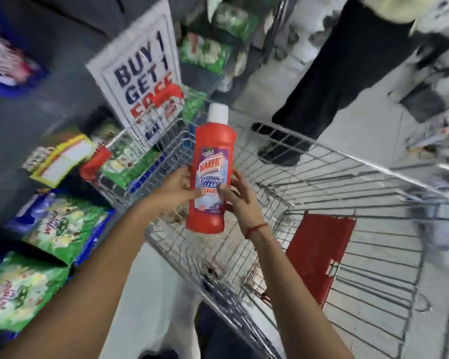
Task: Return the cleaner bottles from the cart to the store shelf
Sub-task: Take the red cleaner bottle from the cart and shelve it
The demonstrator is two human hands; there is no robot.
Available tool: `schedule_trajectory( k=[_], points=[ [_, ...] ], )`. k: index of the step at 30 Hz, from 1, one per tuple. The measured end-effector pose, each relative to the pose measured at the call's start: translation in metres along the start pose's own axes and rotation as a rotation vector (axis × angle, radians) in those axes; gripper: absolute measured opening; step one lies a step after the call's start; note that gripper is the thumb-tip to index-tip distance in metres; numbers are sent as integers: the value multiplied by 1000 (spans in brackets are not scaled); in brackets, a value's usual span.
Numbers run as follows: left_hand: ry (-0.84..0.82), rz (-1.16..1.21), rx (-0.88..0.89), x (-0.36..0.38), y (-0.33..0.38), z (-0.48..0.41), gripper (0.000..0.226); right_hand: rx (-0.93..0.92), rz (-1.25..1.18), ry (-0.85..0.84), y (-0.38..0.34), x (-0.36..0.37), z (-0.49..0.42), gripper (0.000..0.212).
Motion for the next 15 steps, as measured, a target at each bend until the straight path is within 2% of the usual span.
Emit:
schedule_trajectory(
  k=[4, 8, 15],
  points=[
    [136, 143, 208, -62, 34, 83, 55, -174, 93, -185, -62, 76, 29, 47],
    [343, 202, 345, -127, 31, 180, 47, -303, 161, -377, -93, 170, 72, 47],
    [786, 226, 382, -223, -46, 366, 45, -429, 308, -757, -81, 346, 181, 50]
  ],
)
Point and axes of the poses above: each hand's wrist, its own z-axis away from the middle knuckle, its own x-axis out of the palm, y = z × x, the point moved 8 cm from there along -z, towards the middle knuckle
